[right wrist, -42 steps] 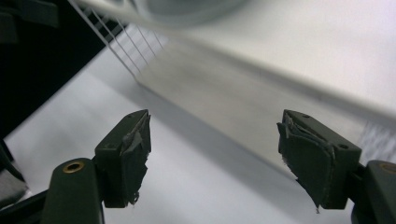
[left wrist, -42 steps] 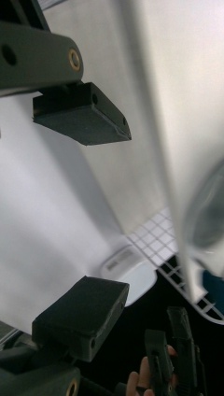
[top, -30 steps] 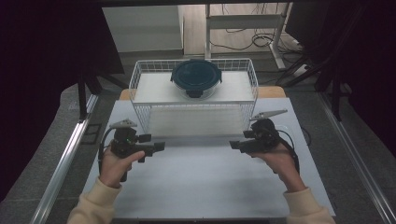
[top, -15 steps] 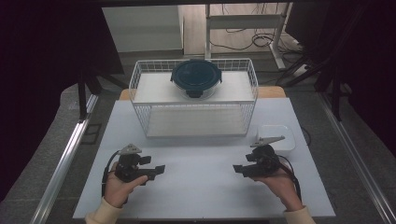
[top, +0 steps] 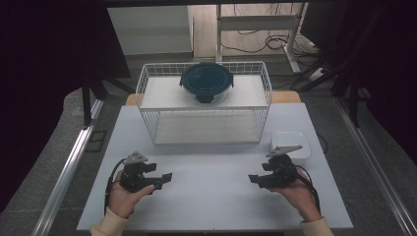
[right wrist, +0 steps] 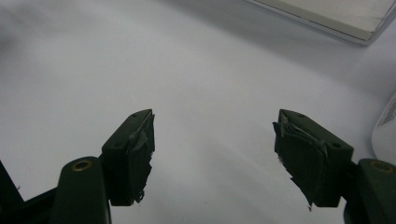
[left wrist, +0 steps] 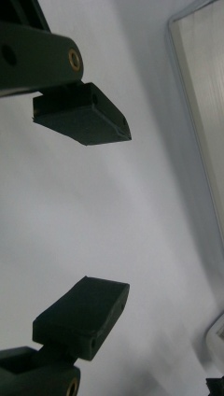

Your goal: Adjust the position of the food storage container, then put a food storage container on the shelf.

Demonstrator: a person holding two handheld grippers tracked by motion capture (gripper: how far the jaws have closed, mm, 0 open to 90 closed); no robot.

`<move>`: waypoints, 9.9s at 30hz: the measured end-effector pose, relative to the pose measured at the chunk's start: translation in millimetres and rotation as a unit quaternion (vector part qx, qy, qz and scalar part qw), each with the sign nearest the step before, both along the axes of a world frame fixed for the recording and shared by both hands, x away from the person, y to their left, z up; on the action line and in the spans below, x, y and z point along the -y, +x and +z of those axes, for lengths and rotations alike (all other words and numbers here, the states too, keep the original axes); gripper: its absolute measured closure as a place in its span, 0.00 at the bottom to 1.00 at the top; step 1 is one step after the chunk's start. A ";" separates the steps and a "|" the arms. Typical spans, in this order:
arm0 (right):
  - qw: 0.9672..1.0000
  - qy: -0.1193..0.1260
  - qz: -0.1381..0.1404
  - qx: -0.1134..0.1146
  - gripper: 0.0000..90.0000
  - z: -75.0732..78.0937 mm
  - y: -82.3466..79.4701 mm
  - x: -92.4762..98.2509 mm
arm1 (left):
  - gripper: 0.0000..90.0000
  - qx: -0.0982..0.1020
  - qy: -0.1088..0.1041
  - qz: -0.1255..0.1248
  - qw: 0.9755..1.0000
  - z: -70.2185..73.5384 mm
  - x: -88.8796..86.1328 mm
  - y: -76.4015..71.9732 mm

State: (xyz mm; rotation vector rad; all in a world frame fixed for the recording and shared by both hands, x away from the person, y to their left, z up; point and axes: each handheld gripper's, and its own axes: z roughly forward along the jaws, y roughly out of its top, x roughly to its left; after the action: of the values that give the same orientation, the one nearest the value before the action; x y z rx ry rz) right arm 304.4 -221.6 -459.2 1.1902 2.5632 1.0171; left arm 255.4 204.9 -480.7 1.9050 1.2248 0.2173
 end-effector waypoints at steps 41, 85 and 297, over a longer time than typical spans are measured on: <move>0.988 -0.067 -0.142 0.005 0.91 62.9 125.2 63.9 | 0.26 -0.041 -0.014 -0.012 0.999 -9.1 -20.4 -0.4; 0.974 -0.181 -0.114 -0.068 0.99 15.7 144.5 86.6 | 0.28 -0.052 -0.015 -0.018 0.998 -16.9 -20.3 3.7; 0.963 0.214 -0.028 -0.164 0.70 -40.1 -28.9 -52.1 | 0.67 -0.200 -0.234 -0.061 0.950 -43.6 45.5 -2.5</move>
State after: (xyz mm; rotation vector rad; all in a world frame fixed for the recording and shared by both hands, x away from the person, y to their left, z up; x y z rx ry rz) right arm 275.6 -169.6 -499.3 1.6492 2.5996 1.5332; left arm 252.9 159.4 -524.3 1.6327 1.2702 -0.5099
